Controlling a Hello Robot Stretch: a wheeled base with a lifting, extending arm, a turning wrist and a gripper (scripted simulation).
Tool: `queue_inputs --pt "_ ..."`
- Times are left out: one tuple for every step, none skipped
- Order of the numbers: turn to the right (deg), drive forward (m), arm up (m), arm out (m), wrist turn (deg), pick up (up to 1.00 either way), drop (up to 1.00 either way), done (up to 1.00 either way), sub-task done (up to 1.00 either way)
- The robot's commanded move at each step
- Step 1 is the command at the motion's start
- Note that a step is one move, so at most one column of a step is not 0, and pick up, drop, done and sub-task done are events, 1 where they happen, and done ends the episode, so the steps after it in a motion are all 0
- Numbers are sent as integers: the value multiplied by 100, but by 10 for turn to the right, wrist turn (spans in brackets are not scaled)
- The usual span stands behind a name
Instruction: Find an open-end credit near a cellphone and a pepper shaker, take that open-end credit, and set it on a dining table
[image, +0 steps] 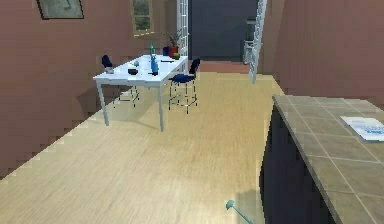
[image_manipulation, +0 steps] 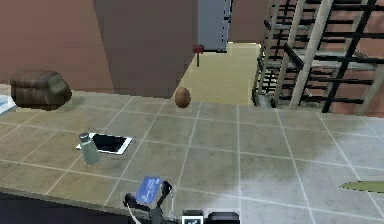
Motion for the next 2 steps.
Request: queue_inputs --pt "0 0 0 0 0 100 0 0 0" --pt "0 0 10 0 0 0 0 0 0"
